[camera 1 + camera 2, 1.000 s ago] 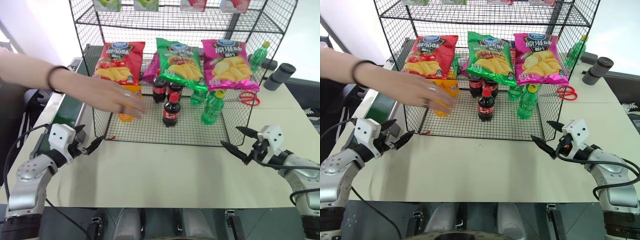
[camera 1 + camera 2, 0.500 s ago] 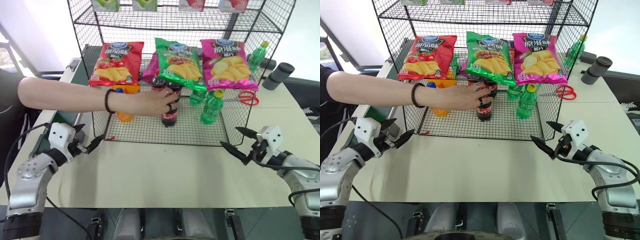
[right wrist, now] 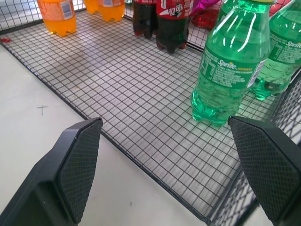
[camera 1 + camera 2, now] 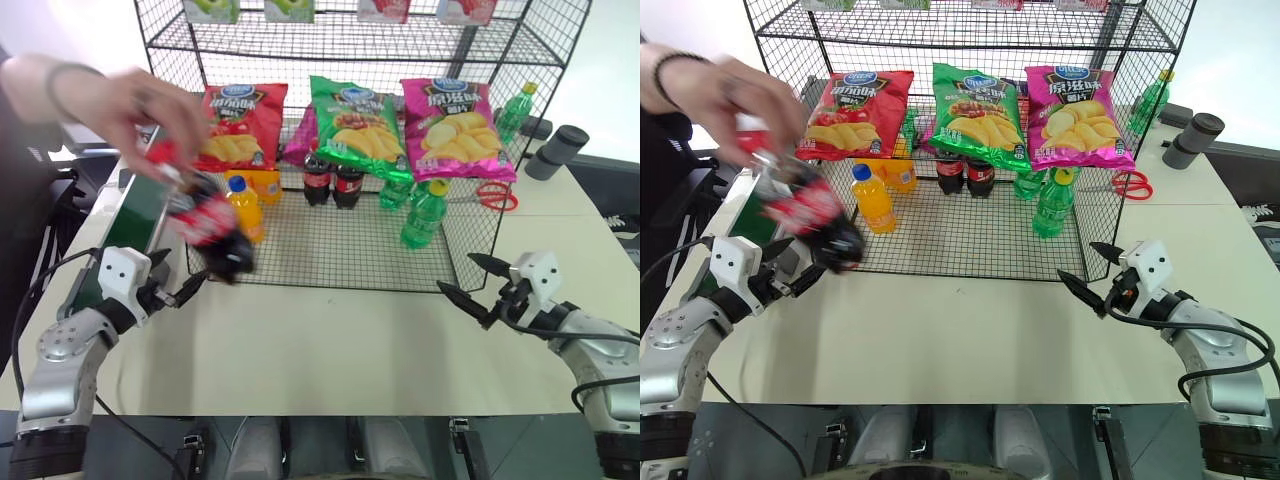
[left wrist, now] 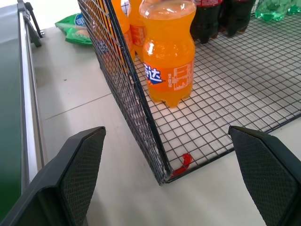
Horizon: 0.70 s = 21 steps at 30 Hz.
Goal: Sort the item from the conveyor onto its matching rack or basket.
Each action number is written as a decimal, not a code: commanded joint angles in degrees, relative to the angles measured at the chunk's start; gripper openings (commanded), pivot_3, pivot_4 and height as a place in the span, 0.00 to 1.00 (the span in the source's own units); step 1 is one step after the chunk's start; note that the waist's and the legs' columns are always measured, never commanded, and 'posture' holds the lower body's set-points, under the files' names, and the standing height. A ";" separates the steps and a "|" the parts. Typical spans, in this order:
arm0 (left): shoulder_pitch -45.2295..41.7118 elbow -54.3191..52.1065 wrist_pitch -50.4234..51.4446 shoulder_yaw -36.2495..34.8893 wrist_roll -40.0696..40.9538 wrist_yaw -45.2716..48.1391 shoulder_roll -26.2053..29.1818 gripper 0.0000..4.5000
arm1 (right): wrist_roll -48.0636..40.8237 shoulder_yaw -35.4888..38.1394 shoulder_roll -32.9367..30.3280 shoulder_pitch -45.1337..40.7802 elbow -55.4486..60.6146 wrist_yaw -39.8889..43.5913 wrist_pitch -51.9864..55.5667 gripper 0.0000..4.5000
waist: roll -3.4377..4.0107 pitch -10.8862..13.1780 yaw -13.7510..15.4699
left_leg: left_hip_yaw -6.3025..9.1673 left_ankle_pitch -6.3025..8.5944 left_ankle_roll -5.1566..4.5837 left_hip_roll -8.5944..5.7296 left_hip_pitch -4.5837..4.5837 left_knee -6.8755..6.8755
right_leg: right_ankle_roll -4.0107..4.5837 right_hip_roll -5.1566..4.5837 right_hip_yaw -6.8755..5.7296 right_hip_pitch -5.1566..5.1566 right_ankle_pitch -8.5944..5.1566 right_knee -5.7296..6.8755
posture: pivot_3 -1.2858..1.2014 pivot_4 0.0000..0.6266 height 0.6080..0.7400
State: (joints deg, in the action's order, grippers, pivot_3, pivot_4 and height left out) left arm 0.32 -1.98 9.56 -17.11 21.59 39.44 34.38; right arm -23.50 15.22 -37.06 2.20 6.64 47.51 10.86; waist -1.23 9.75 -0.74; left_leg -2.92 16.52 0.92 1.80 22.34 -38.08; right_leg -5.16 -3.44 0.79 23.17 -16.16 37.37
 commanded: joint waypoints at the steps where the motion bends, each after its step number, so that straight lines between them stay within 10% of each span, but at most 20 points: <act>1: 0.57 -1.35 -0.77 -4.32 3.63 -0.91 -1.70 1.00 | -0.15 -1.08 1.07 -0.68 3.83 -0.97 -0.40 0.99 | 0.00 0.00 -0.04 | 0.00 0.00 0.00 0.00 0.00 0.00 | 0.00 0.00 0.00 0.00 0.00 0.00 | 0.52 0.24 1.00; 21: 1.45 1.08 -5.11 -16.59 4.75 -17.72 -9.85 1.00 | 1.87 -11.74 7.79 -8.68 9.28 -8.69 6.35 0.99 | -0.06 -0.04 0.01 | 0.02 0.00 0.00 -0.01 0.00 -0.02 | 0.00 -0.03 -0.02 -0.01 0.00 0.01 | 0.52 0.24 1.00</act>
State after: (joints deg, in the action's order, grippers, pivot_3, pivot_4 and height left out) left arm 2.34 -0.72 6.28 -32.82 27.59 23.40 24.44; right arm -21.49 3.32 -29.97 -5.51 13.82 39.90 16.76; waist -1.29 9.72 -0.73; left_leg -2.90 16.52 0.92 1.79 22.34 -38.10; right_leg -5.17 -3.47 0.76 23.17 -16.16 37.38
